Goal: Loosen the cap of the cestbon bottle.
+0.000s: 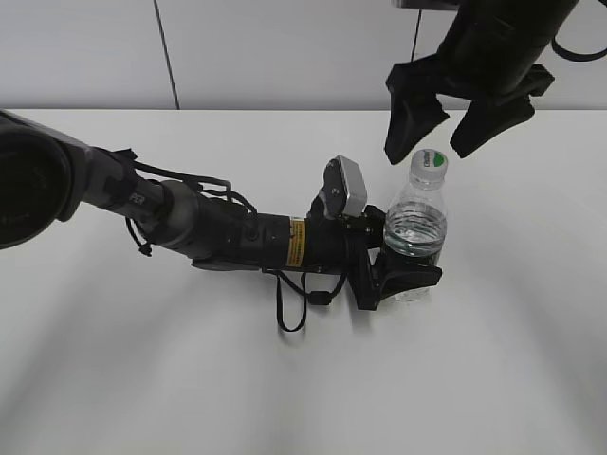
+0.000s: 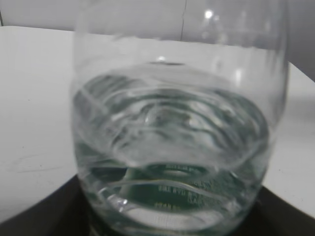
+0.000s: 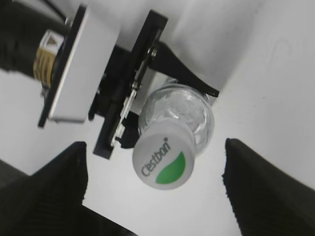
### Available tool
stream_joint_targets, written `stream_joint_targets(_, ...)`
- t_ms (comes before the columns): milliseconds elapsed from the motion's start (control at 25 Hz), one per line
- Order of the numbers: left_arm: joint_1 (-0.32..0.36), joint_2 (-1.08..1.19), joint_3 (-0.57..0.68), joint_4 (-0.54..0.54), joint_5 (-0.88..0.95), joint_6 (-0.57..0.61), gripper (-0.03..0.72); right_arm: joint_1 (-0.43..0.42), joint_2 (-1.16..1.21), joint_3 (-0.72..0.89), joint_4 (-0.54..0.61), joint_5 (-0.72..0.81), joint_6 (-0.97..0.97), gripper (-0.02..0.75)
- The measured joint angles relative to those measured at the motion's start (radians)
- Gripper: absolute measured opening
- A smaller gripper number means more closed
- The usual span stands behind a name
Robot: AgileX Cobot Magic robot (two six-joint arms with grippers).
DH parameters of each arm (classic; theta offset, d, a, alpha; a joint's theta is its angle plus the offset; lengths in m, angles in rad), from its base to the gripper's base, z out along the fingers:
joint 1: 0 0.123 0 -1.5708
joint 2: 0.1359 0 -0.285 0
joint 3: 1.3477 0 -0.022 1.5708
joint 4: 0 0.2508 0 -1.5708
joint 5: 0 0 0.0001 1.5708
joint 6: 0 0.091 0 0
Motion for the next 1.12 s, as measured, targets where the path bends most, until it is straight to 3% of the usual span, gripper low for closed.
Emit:
stream_joint_targets(80,0.0,0.0,0.0,0.0,0.0,0.0,0.501,0.0,-0.003,0.0,-0.01,-0.033,0.145,0.639)
stream_joint_targets(280,0.0,0.0,0.0,0.0,0.0,-0.001,0.501,0.0,0.001,0.0,-0.035,-0.032,0.219,0.574)
stream_joint_targets(760,0.0,0.0,0.0,0.0,0.0,-0.003,0.501,0.0,0.019,0.0,-0.036,0.02,0.188,0.424)
stream_joint_targets(960,0.0,0.0,0.0,-0.001,0.0,-0.003,0.501,0.0,0.019,0.0,-0.029,0.02,0.159,0.296)
stream_joint_targets(1120,0.0,0.0,0.0,-0.001,0.001,-0.003,0.501,0.0,0.019,0.0,-0.028,0.026,0.08,0.296)
